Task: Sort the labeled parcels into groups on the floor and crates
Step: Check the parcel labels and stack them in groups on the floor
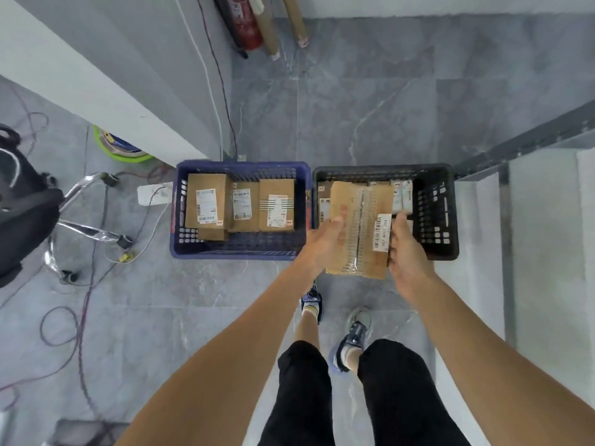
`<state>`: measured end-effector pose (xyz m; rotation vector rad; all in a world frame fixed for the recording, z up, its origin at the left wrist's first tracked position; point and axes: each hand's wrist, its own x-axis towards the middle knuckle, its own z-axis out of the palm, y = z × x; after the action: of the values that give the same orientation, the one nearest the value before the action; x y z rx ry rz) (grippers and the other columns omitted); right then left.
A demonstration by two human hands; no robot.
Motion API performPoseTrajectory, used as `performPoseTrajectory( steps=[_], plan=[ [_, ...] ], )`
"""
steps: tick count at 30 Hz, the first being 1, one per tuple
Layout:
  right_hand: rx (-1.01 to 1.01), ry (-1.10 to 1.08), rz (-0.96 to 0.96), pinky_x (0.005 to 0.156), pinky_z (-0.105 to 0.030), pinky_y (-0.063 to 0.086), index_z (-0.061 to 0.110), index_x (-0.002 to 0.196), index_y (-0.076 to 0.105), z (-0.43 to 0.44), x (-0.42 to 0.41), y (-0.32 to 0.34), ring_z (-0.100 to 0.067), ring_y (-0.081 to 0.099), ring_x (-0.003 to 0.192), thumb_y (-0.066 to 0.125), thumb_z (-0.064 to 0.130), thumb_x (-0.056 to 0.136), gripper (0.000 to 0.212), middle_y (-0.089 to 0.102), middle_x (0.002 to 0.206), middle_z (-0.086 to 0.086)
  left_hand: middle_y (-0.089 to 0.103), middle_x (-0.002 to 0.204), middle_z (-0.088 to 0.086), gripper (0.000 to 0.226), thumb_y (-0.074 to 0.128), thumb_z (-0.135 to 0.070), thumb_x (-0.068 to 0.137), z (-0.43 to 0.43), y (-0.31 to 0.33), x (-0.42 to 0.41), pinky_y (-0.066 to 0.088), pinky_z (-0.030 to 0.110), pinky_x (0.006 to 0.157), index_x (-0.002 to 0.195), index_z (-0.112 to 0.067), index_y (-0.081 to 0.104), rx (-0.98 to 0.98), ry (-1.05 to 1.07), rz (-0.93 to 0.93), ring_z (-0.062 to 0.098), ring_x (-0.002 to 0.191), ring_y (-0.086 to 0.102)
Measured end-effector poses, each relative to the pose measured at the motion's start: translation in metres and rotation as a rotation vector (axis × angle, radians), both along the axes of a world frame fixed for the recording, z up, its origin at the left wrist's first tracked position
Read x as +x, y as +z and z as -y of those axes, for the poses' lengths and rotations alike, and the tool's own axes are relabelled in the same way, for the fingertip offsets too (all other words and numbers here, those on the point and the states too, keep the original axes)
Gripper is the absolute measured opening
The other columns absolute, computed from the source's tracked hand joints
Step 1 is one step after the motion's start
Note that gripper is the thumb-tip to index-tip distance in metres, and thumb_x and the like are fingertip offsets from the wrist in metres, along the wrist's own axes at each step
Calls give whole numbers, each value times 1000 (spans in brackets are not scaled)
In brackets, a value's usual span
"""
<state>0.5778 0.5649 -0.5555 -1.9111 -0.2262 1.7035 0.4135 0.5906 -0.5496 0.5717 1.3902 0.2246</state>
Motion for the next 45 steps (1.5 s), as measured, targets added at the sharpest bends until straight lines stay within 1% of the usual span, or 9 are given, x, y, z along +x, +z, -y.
performPoseTrajectory(
  steps=[5,9,12,14,18,23,30,40,45],
  plan=[
    [-94,0,-9,111,-44,43,27,138,60,-35,-1,-75,-18,59,126,32,62,107,54,65,139,3,65,130,9,63,40,-68,96,-38,-71,6,45,45,106,129,-18,62,-29,-82,-112,27,119,62],
    [-115,43,5,116,-42,37,31,128,61,-65,4,-154,-17,56,126,36,63,106,47,63,137,6,49,150,7,85,30,-80,83,-63,-148,15,32,55,117,147,-28,48,-7,-101,-183,33,138,47],
    [-142,57,6,123,-46,31,29,144,58,-79,11,-213,-20,50,140,36,69,103,61,60,148,4,51,152,0,95,28,-90,74,-70,-222,21,27,56,120,150,-34,46,3,-97,-206,28,142,45],
    [-135,57,-3,118,-42,36,28,148,55,-86,14,-244,-19,51,139,35,66,105,61,59,149,2,53,151,0,86,30,-85,82,-74,-262,26,27,56,120,148,-33,48,11,-129,-241,28,142,46],
    [-140,72,-27,109,-40,38,28,150,52,-98,16,-292,-17,52,136,34,65,106,61,56,153,1,42,156,11,51,37,-38,108,-91,-302,37,28,50,119,153,-14,42,96,-297,-399,33,144,37],
    [-119,126,-27,97,-34,37,31,152,48,-122,16,-335,-13,50,133,29,67,106,62,52,155,5,37,153,12,92,40,-65,75,-102,-318,53,29,55,117,155,-20,31,104,-228,-458,38,141,34],
    [-82,158,-14,119,-43,30,37,152,49,-138,19,-376,-17,42,146,32,74,100,66,50,158,6,3,170,-3,79,50,-42,101,-95,-338,70,18,42,120,165,-26,7,295,-332,-557,23,150,8],
    [-81,136,-133,111,-35,34,42,127,65,-133,18,-398,-6,57,126,32,68,104,48,67,134,12,9,172,5,69,39,-41,106,-90,-375,83,10,44,126,164,-14,14,254,-402,-475,24,158,1],
    [-87,187,-133,120,-41,30,37,147,56,-137,19,-408,-12,48,141,31,77,99,67,57,150,8,32,165,8,59,30,-39,104,-96,-397,78,13,44,127,157,-14,31,260,-346,-472,27,155,20]
  ],
)
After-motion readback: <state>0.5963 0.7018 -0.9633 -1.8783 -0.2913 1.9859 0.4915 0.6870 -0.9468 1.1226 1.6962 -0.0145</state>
